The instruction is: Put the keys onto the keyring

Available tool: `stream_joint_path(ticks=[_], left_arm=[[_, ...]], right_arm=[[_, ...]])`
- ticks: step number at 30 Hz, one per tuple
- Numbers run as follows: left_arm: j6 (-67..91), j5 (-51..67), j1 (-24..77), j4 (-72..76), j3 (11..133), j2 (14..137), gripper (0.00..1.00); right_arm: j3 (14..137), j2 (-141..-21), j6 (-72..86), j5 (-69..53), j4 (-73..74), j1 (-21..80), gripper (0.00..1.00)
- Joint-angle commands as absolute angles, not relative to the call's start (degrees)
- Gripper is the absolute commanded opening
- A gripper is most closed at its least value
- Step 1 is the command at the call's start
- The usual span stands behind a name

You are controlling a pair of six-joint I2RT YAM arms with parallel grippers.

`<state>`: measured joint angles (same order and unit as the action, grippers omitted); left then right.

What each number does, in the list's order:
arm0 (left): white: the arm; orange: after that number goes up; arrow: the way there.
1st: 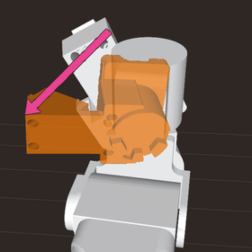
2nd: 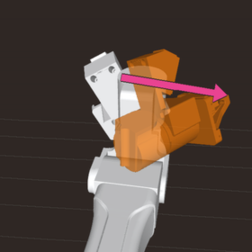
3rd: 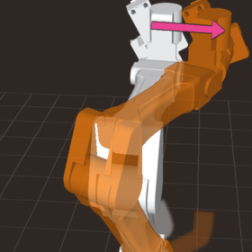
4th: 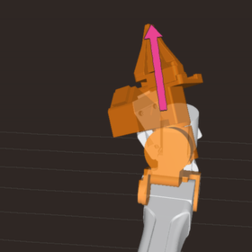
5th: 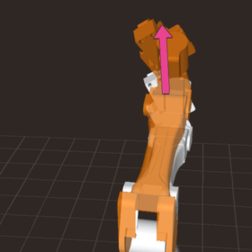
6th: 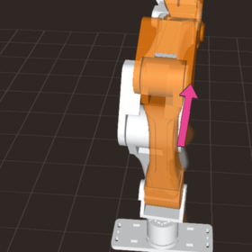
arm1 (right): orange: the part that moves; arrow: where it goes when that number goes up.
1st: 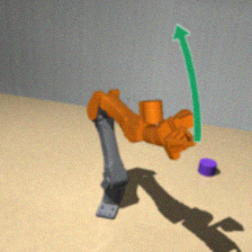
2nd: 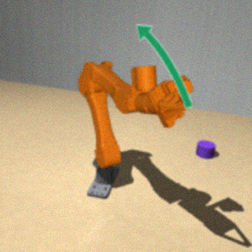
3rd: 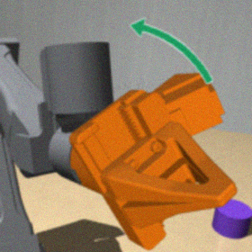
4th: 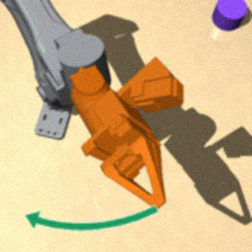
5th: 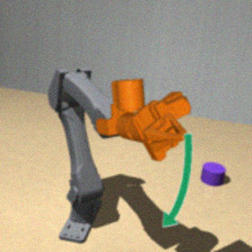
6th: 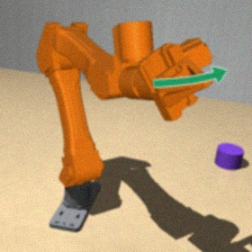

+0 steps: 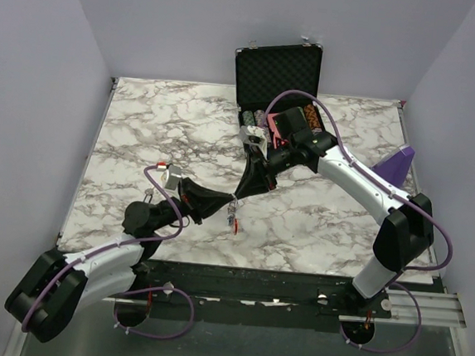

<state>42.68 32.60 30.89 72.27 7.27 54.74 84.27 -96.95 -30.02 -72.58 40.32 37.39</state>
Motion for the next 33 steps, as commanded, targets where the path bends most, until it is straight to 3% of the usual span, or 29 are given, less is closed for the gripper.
stream_joint_path(ticks=[1, 17, 33], left_arm=[[41.5, 31.6, 31.4, 72.6, 7.6, 52.7, 0.0], [36.1, 30.0, 32.2, 59.5, 10.4, 47.5, 0.0], [36.8, 30.5, 32.2, 60.3, 11.0, 48.0, 0.0]], right_arm=[[83.6, -95.7, -29.4, -74.8, 39.4, 37.1, 0.2], [83.6, -95.4, -29.0, -75.9, 39.3, 37.1, 0.23], [82.3, -96.1, -26.8, -74.7, 36.8, 37.2, 0.25]])
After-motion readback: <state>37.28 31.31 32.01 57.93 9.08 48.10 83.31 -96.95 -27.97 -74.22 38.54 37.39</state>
